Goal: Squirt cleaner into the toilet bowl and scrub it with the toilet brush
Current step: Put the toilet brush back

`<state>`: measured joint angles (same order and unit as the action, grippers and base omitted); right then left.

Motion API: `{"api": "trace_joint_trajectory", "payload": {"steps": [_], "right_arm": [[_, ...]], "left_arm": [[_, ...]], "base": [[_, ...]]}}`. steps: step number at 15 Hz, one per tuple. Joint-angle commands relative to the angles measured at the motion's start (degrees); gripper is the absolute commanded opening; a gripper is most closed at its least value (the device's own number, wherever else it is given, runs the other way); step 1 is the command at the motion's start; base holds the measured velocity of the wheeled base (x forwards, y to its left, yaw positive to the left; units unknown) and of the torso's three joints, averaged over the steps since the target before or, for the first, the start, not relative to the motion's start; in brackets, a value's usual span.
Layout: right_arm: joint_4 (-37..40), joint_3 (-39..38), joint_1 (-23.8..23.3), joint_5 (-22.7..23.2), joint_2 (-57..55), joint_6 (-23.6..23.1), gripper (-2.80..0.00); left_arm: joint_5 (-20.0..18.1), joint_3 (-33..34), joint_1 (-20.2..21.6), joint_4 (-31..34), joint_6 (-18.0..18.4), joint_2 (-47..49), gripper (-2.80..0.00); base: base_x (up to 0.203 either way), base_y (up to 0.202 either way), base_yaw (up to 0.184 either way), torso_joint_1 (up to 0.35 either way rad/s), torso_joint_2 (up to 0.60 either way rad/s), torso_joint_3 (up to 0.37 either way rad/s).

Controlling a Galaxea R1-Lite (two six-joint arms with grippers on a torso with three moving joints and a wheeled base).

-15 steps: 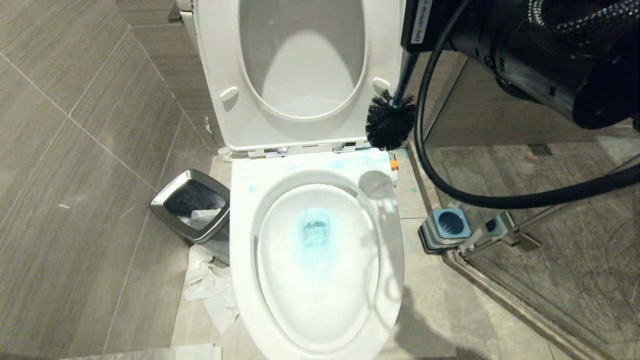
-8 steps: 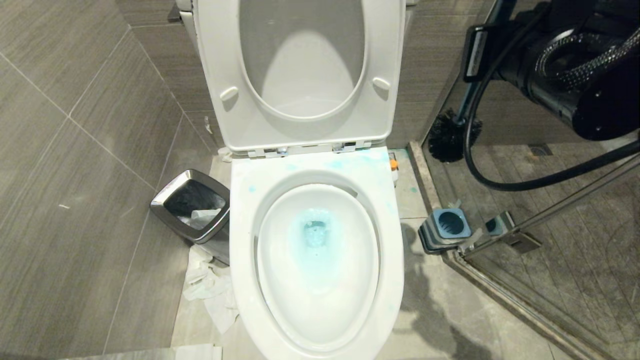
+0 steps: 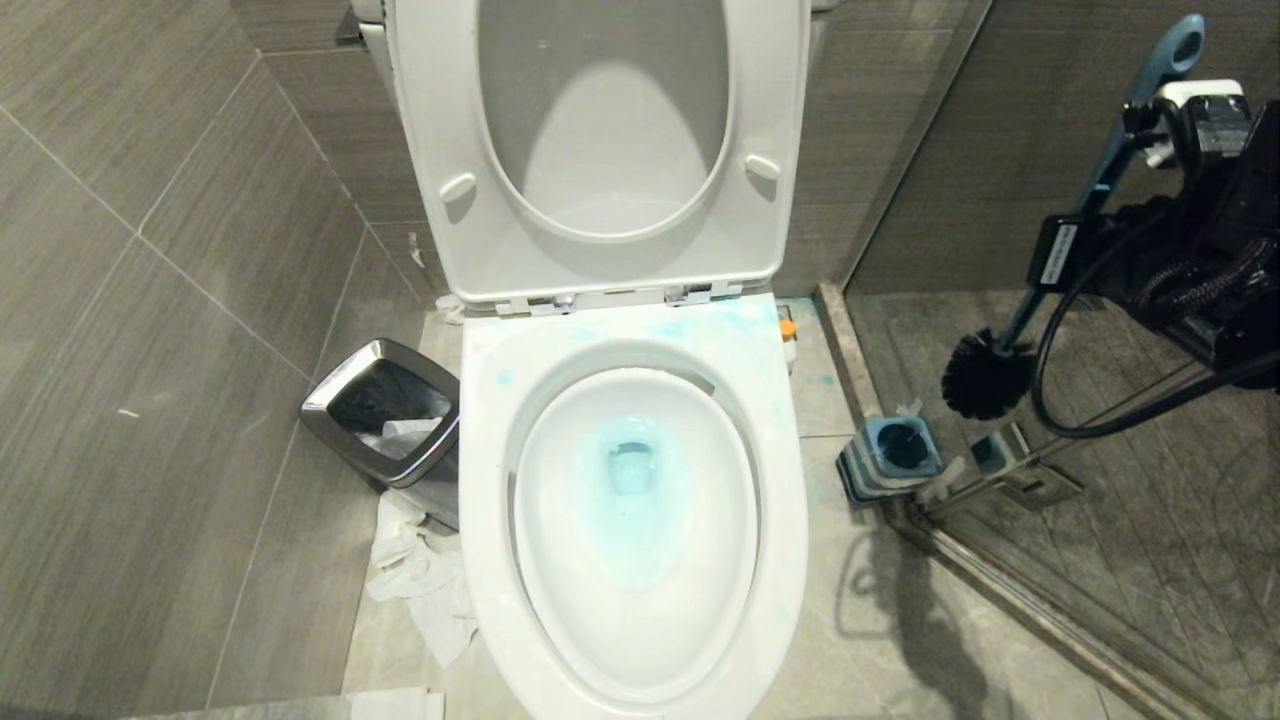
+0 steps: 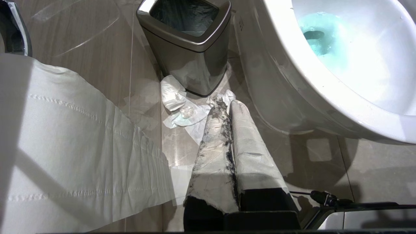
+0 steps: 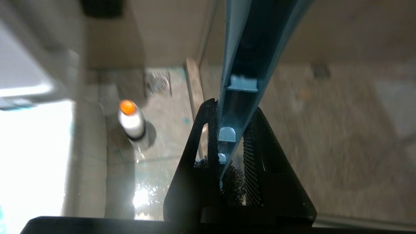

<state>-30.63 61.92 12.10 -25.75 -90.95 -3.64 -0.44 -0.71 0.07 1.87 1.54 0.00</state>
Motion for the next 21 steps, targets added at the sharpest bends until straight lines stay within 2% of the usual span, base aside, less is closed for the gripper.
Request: {"api": "trace_joint_trajectory", "payload": {"steps": [1, 4, 8, 21], "right_arm": [[-0.3, -3.4, -6.7, 3.3, -3.6, 4.0, -2.80], [-5.1, -4.5, -9.6, 5.5, -9.8, 6.7, -2.80], [-12.7, -3.4, -10.3, 6.9, -17.3, 6.1, -2.80], [-22.0, 12.3, -10.9, 7.2, -41.6, 4.5, -2.80]], "left_arm": [[0.0, 0.0, 0.0, 0.0, 0.0, 0.1, -2.80], [0.0, 0.0, 0.0, 0.0, 0.0, 0.1, -2.80], [0.0, 0.0, 0.0, 0.0, 0.0, 0.1, -2.80], [0.0, 0.0, 0.0, 0.0, 0.0, 0.1, -2.80]], "base": [[0.000, 0.000, 0.000, 0.000, 0.00, 0.000], [0.000, 0.000, 0.000, 0.000, 0.00, 0.000], [0.000, 0.000, 0.000, 0.000, 0.00, 0.000], [0.000, 0.000, 0.000, 0.000, 0.00, 0.000]]}}
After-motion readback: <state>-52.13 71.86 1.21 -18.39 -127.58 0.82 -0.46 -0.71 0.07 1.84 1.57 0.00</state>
